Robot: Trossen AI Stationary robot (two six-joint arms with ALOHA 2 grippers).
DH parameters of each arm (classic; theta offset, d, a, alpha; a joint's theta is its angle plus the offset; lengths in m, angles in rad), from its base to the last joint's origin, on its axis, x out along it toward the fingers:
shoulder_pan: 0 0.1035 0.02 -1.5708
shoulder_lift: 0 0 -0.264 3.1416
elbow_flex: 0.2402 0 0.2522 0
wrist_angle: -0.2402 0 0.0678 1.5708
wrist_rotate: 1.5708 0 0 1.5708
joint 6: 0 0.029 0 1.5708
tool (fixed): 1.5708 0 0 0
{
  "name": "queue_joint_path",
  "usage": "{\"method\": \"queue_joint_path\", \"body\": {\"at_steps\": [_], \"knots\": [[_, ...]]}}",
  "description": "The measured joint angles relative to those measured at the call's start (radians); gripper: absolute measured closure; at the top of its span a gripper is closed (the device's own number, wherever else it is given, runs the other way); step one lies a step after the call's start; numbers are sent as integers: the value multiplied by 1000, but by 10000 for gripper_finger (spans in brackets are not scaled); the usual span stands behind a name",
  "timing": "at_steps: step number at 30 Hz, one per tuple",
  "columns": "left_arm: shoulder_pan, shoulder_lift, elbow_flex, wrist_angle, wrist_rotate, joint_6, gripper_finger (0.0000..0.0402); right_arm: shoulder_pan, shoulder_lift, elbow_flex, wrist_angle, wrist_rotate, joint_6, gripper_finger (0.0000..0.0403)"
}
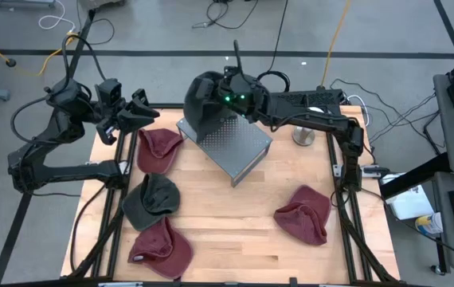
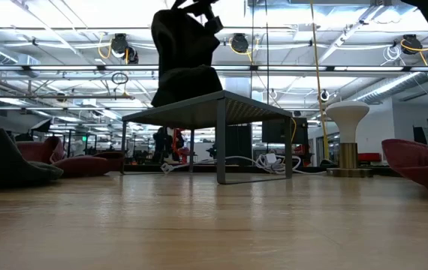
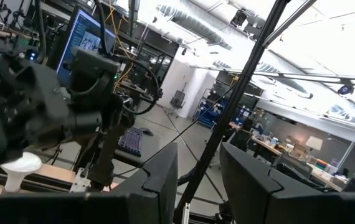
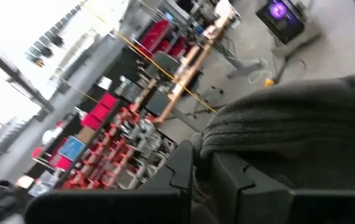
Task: Pick & Place hat
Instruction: Stack the bottom black cap on the black cap on the shelf
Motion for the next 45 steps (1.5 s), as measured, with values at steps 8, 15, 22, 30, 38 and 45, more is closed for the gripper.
{"method": "queue_joint_path", "body": {"at_steps": [8,15,22,30,38,45], "knots": [[0,0,0,-7,1,9,277,4,4,-72,125,-3,2,385],[0,0,0,-7,0,9,277,-48,5,-176,452,-91,-88,385],[0,0,0,-7,0,10,277,-94,8,-308,567,-180,-37,385],[0,0,0,-7,-2,20,277,-91,15,-361,659,-229,17,385],[-6,23,0,-7,-1,22,277,-68,14,-360,555,-227,70,385],[-31,40,0,-7,7,11,277,-40,6,-360,551,-152,55,385]]}}
